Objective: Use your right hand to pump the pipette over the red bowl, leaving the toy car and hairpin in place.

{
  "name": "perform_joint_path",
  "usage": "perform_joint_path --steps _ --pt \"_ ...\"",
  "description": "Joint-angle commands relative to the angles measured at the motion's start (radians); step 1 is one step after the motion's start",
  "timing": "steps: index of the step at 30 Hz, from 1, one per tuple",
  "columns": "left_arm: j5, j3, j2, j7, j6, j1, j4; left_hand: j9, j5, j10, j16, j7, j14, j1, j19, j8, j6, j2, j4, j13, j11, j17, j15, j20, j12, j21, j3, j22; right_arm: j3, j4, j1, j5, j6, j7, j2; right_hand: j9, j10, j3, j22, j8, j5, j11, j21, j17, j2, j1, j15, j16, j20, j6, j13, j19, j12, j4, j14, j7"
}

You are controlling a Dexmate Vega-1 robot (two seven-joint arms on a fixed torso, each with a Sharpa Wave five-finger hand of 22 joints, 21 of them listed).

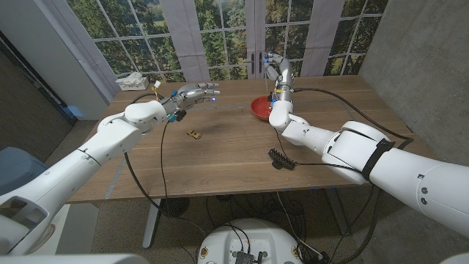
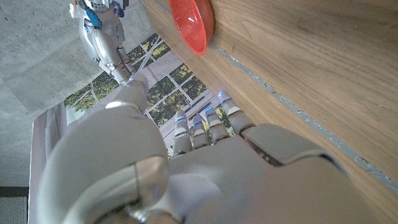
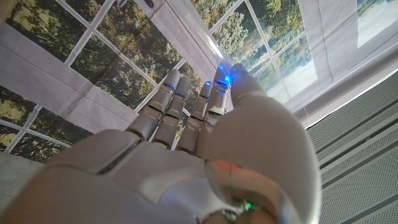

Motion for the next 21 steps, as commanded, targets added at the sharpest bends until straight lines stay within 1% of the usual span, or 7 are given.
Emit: perform_joint_path --steps 1,3,8,21 --pt "0.003 0.001 0.001 0.001 0.005 -0.002 -0.008 0.002 -0.002 -0.002 0.009 0.001 -0.003 -0.01 -0.004 0.003 0.007 -0.001 -0.005 0.002 -0.001 0.002 0.001 0.003 0.009 0.004 0.002 0.001 0.007 0.0 -0.001 -0.001 0.015 -0.004 0.001 0.001 -0.002 -0.003 0.005 -0.003 -0.003 -0.001 0.009 0.004 -0.004 0.003 -0.168 0.003 -0.019 -0.006 0.004 0.007 0.003 0.0 0.01 -0.008" --pt "0.002 0.001 0.001 0.001 0.005 -0.001 -0.008 0.002 -0.002 -0.002 0.009 0.001 -0.003 -0.01 -0.004 0.003 0.007 -0.001 -0.005 0.002 -0.002 0.002 0.001 0.003 0.009 0.004 0.003 0.001 0.008 0.0 -0.001 -0.001 0.015 -0.005 0.002 0.0 -0.004 -0.003 0.005 -0.004 -0.004 -0.002 0.01 0.004 -0.005 0.004 -0.168 0.003 -0.018 -0.006 0.005 0.006 0.002 0.0 0.01 -0.011" --pt "0.001 0.001 0.001 0.0 0.004 -0.001 -0.008 0.002 -0.002 -0.003 0.009 0.001 -0.003 -0.01 -0.004 0.002 0.006 0.0 -0.006 0.002 -0.003 0.002 0.002 0.004 0.008 0.005 0.004 0.001 0.005 0.0 0.0 -0.005 0.014 -0.007 0.001 -0.005 -0.005 -0.006 0.005 -0.016 -0.007 -0.001 0.014 0.004 -0.006 0.002 -0.166 0.002 -0.017 -0.03 0.006 0.006 0.001 0.001 0.01 -0.013" --pt "0.003 0.003 -0.001 -0.003 0.005 -0.006 -0.003 0.002 -0.003 -0.004 0.008 0.001 -0.004 -0.011 -0.005 0.002 0.007 0.0 -0.008 0.002 -0.002 0.002 0.002 0.003 0.008 0.005 0.005 0.001 0.009 0.0 0.001 0.004 0.0 0.015 0.004 -0.011 -0.01 -0.013 0.005 -0.022 -0.012 -0.003 0.021 0.004 -0.005 -0.011 -0.161 0.001 -0.016 -0.036 0.007 0.004 -0.002 0.009 0.011 -0.011"
